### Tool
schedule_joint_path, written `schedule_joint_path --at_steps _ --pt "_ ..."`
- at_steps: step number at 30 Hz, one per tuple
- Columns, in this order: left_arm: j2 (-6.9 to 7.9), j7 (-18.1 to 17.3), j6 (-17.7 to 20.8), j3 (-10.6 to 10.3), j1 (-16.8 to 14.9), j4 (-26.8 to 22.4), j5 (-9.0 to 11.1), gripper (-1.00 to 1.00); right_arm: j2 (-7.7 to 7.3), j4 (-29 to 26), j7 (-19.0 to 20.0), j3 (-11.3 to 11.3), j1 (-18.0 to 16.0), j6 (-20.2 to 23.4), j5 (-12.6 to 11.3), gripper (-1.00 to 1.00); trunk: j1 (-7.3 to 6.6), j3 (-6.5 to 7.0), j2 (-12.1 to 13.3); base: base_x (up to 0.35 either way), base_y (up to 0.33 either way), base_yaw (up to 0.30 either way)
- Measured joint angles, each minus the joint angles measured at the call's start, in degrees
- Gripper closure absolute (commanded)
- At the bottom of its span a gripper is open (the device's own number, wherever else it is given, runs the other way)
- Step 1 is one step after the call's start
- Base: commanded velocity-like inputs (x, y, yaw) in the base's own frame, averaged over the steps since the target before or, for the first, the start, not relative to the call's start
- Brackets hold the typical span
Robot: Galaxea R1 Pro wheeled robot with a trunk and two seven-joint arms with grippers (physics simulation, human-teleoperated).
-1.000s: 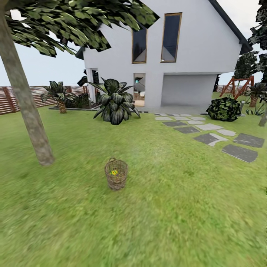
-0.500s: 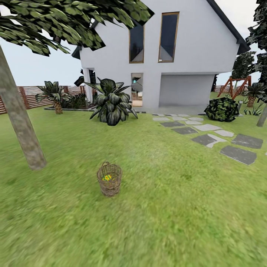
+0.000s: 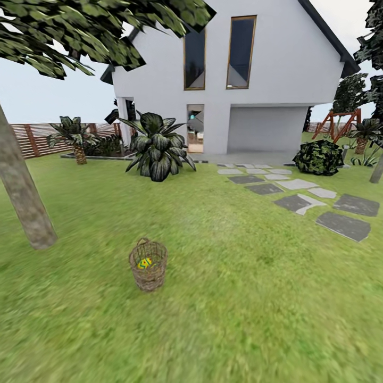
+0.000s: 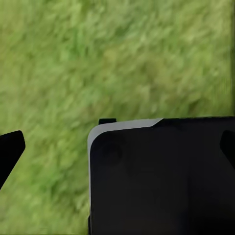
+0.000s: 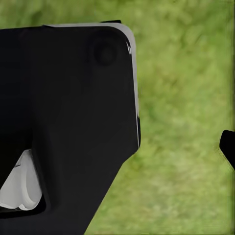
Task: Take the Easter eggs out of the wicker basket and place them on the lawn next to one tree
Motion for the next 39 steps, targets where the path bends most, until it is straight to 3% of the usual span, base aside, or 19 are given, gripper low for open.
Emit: schedule_joint_path --at_steps 39 --pt "0.0 0.06 -0.01 0.0 0.0 0.0 0.04 -1.0 0.05 0.02 0.0 0.0 0.01 -0.01 0.06 -1.0 0.0 0.0 0.0 0.261 -0.219 0.0"
